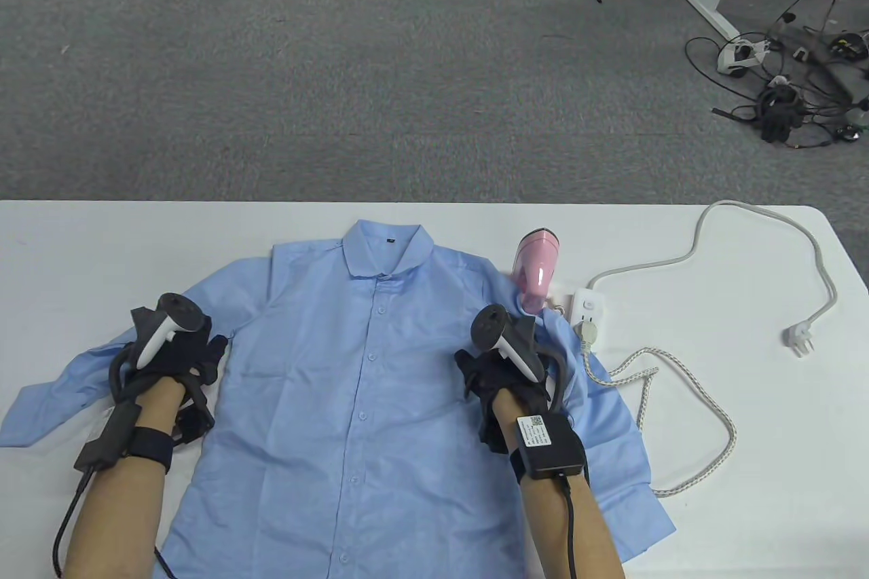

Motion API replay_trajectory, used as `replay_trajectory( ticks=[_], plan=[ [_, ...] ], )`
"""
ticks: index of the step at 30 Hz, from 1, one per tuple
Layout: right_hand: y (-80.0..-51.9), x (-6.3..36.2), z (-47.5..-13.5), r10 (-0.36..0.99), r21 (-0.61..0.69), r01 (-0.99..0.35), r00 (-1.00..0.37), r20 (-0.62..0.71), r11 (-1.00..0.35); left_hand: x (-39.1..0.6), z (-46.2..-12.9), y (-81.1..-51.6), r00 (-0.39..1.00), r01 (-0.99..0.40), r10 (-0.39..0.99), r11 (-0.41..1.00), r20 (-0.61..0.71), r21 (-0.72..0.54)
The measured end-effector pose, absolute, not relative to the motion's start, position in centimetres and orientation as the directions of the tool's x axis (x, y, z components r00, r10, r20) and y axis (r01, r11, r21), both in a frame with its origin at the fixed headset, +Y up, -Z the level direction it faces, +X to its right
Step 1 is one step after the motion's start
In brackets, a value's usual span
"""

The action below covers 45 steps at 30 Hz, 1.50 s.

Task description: Iron long-sleeve shirt with electric iron on table

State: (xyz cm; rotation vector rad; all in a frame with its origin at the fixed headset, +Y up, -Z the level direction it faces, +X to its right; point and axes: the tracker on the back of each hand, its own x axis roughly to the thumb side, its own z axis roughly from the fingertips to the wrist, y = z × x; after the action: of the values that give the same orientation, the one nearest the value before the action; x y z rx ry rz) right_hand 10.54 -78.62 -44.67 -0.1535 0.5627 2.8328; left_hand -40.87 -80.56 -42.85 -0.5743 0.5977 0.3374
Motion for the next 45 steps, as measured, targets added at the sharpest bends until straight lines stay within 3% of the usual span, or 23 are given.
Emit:
replay_trajectory(
  ticks=[2, 4, 7, 10, 15, 18, 20, 22, 24, 27, 35, 37, 39, 42, 45],
  plan=[
    [-79.3, 10.3, -45.0, 0.241, 0.430, -0.278, -0.960, -0.140, -0.859, -42.3, -43.0, -80.9, 0.760, -0.469, 0.143, 0.795, -0.634, -0.384],
    [-79.5, 9.8, -45.2, 0.244, 0.391, -0.265, -0.964, -0.102, -0.881, -43.1, -43.1, -80.9, 0.737, -0.489, 0.176, 0.805, -0.653, -0.336],
    [-80.0, 8.5, -46.0, 0.174, 0.423, -0.188, -0.982, -0.070, -0.887, -44.3, -43.3, -80.9, 0.712, -0.514, 0.152, 0.778, -0.686, -0.361],
    [-80.0, 8.0, -46.6, 0.181, 0.408, -0.199, -0.980, -0.081, -0.891, -44.7, -43.2, -80.7, 0.693, -0.573, 0.219, 0.746, -0.687, -0.339],
    [-78.5, 8.0, -45.8, 0.189, 0.314, -0.191, -0.981, -0.037, -0.930, -42.8, -41.1, -78.8, 0.772, -0.564, 0.331, 0.751, -0.543, -0.343],
    [-77.7, 6.8, -43.5, 0.152, 0.217, -0.119, -0.979, 0.140, -0.969, -38.9, -38.9, -77.2, 0.883, -0.427, 0.304, 0.837, -0.357, -0.342],
    [-78.9, 6.0, -42.2, 0.091, 0.304, -0.015, -0.967, 0.237, -0.953, -35.6, -37.4, -77.2, 0.952, -0.301, 0.251, 0.867, -0.173, -0.397],
    [-79.8, 6.1, -41.6, 0.029, 0.398, 0.066, -0.973, 0.230, -0.915, -33.1, -36.3, -77.5, 0.984, -0.173, 0.167, 0.876, -0.053, -0.450],
    [-80.0, 6.7, -41.3, 0.067, 0.476, 0.044, -0.974, 0.214, -0.878, -31.2, -35.5, -78.4, 0.998, -0.007, 0.037, 0.853, 0.047, -0.523],
    [-80.2, 7.2, -41.0, 0.052, 0.595, 0.078, -0.979, 0.198, -0.800, -30.8, -35.2, -80.4, 0.996, 0.083, -0.039, 0.766, 0.083, -0.638],
    [-80.0, 7.2, -41.3, 0.046, 0.572, 0.075, -0.980, 0.194, -0.817, -31.1, -34.7, -80.7, 0.998, 0.024, 0.019, 0.792, 0.064, -0.610],
    [-79.3, 7.2, -41.3, 0.060, 0.518, 0.056, -0.977, 0.204, -0.854, -31.0, -34.7, -80.4, 0.997, 0.015, 0.032, 0.810, 0.069, -0.587],
    [-77.4, 7.4, -41.2, 0.141, 0.431, -0.045, -0.971, 0.192, -0.901, -31.0, -34.2, -79.3, 0.996, -0.027, 0.070, 0.835, 0.057, -0.550],
    [-72.2, 8.4, -40.9, 0.259, 0.126, -0.244, -0.958, 0.120, -0.962, -30.7, -32.9, -77.0, 0.981, -0.132, 0.183, 0.880, 0.069, -0.456],
    [-68.0, 10.6, -41.7, 0.326, -0.134, -0.321, -0.945, -0.016, -0.937, -30.2, -31.2, -75.1, 0.966, -0.198, 0.248, 0.895, 0.078, -0.399]
  ],
)
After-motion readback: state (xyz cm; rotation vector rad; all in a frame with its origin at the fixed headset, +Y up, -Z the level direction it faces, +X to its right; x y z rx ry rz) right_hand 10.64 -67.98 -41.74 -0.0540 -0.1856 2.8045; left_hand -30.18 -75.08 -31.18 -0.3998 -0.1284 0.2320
